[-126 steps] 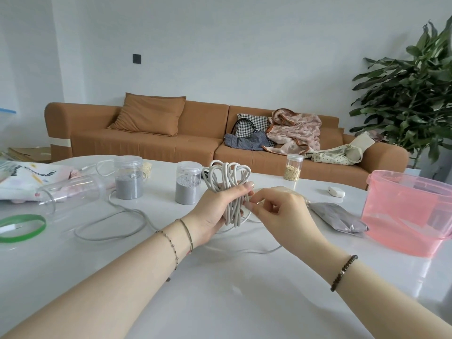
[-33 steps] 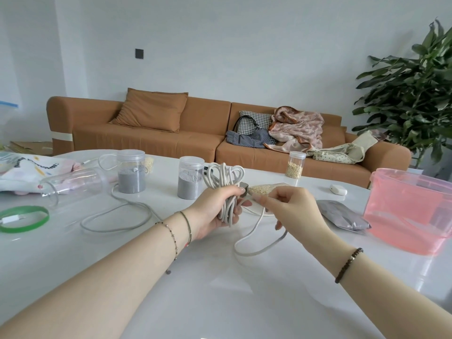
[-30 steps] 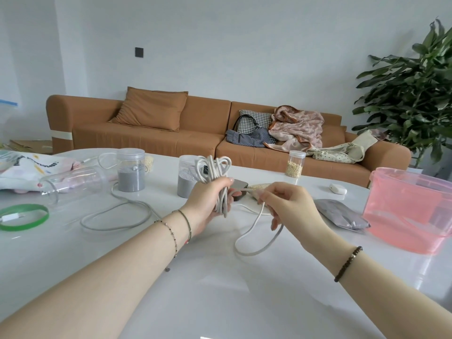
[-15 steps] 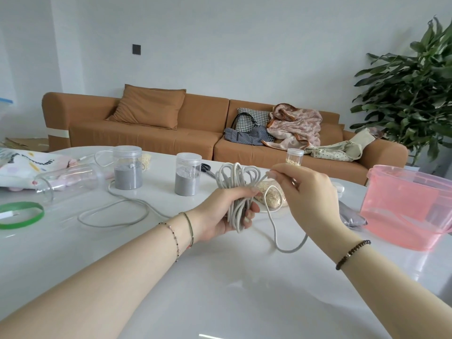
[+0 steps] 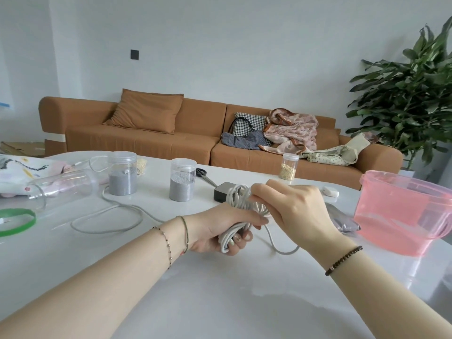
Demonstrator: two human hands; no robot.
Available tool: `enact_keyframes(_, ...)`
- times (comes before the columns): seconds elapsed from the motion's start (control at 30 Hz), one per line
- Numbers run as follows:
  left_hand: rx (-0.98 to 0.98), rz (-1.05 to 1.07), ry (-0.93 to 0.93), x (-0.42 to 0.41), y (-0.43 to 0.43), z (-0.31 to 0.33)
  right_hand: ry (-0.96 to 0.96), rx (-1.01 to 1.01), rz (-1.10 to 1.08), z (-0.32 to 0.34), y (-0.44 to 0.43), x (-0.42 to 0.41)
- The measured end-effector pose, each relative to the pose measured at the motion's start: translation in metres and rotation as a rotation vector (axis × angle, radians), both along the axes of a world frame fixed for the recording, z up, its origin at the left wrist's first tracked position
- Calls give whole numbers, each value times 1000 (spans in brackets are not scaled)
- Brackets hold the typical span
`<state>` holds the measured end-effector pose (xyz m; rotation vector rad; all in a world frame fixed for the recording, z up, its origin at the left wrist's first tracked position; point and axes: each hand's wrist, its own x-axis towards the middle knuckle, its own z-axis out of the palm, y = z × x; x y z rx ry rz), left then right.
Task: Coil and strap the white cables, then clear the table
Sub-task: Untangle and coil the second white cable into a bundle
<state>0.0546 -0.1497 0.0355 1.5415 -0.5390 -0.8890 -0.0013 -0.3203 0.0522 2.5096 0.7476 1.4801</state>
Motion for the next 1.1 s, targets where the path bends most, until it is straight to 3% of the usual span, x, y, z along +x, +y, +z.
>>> enact_keyframes(0.1,-12,-96,-67,-4,-1,-3,-18,-17,-8,3,0,0)
enact_keyframes(0.23,-40,-189,-10,-6,-3,-5,18,141,39,4,-2,2)
enact_keyframes(0.4,-18,-217,-74,-3,1,-10,365,492,-66,-5,-8,8)
enact_keyframes(0.47,-139,-213,-21,-4,1,-8,365,495,-133,-10,-11,10)
enact_keyframes(0.57,-392,-124,105,-1,1,-4,295,447,-206,-17,-12,11)
enact_keyframes(0.63,-461,-35,123,2,2,-6,300,439,-207,-20,-6,11)
enact_keyframes(0.8,-505,253,116,7,2,-10,345,488,-171,-28,11,10)
enact_keyframes(1.1,-452,284,105,17,9,-10,516,613,-202,-25,17,9)
